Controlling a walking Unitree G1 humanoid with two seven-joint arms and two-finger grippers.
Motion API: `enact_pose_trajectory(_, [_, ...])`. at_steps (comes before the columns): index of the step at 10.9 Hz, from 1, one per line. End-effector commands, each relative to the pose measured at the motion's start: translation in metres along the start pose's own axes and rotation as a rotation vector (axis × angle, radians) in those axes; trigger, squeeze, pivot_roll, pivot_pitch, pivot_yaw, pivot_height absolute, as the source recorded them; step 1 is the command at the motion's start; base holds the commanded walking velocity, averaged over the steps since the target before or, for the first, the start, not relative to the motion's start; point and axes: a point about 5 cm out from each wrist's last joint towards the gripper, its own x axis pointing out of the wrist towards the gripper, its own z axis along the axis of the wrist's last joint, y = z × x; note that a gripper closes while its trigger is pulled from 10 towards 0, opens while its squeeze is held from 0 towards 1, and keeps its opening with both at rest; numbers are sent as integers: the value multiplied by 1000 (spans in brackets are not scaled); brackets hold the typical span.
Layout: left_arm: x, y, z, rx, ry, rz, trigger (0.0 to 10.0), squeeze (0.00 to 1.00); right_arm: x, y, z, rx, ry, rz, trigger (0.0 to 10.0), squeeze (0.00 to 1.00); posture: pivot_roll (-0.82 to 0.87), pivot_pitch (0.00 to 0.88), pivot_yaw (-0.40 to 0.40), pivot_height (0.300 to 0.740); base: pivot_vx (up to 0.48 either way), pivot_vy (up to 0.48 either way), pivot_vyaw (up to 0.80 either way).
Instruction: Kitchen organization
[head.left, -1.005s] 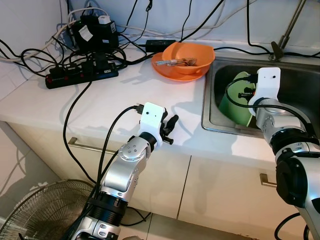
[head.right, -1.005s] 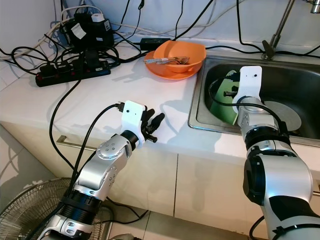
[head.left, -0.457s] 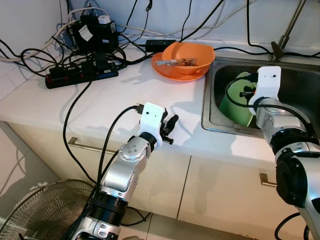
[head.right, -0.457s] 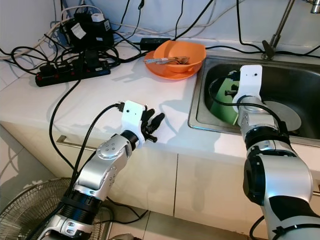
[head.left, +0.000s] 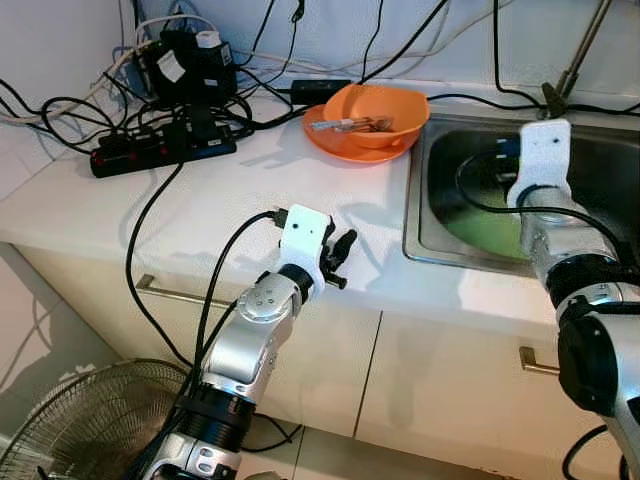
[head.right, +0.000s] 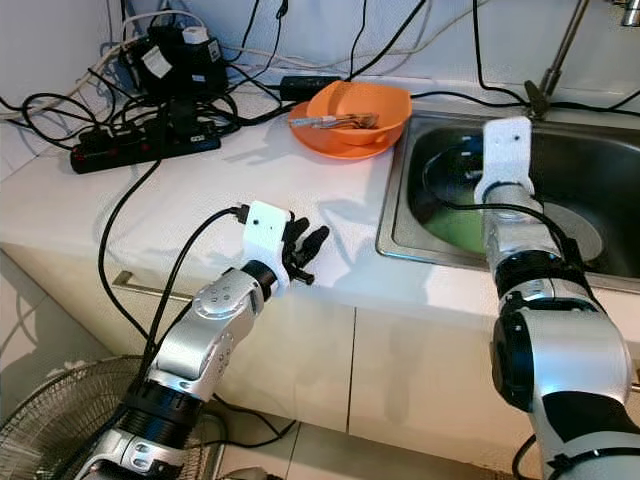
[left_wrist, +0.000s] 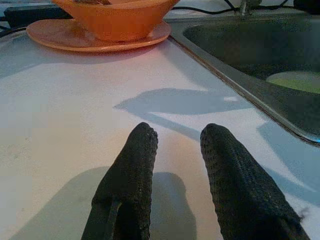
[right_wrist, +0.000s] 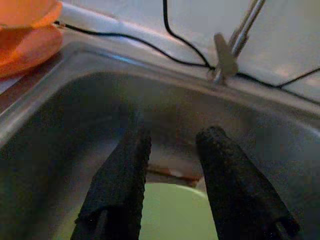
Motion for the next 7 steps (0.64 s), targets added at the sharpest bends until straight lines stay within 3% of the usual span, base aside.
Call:
enact_pose_trajectory(1, [0,2,-3,1,22,8,10000,0,2,-3,17,-33,-73,-23,10000,0,89,0,41,740,0,0,0])
enact_pose_trajectory(4, [0,2,-4,1,22,5,10000,0,0,2,14,-14,-99,-12,10000,0,88,0,41,740,0,0,0])
enact_pose_trajectory(7, [-2,11,5,10,-76,90,10000,0,-13,26,31,151,-362,67,10000,0,82,0,50,740,0,0,0])
